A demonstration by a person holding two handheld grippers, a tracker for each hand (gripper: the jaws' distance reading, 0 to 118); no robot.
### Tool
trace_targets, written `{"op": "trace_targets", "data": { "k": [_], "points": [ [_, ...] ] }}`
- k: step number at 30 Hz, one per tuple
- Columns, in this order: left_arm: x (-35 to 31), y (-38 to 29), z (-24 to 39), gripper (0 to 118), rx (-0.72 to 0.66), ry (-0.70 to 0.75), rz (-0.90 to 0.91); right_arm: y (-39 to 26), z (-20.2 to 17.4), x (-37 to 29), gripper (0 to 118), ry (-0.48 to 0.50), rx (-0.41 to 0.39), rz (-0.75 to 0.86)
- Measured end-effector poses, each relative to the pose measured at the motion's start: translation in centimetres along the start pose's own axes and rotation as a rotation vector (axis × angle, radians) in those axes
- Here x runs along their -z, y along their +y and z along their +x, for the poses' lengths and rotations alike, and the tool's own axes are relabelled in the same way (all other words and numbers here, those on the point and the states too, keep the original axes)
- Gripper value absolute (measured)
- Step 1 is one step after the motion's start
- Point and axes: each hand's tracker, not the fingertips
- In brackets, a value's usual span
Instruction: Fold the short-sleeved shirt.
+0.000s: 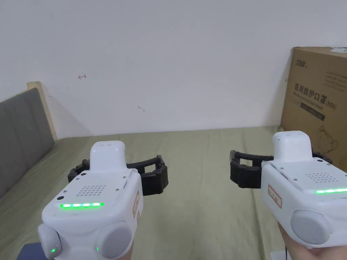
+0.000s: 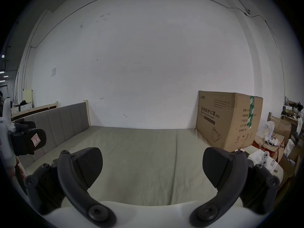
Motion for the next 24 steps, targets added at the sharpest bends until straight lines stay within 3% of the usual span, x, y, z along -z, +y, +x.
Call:
{"op": "trace_targets", "data": {
  "k": [15,24],
  "points": [
    [-0.38,-0.41,-0.82,115,-0.098,-0.057,-0.013,-0.1,-0.41,0.05,118,0.011,-0.017,-0.025],
    [0.07,-0.73,-0.78,115,-0.105,0.015,-0.051,-0.12,-1.02,-0.11,118,0.024,-0.022,-0.032]
  ]
}}
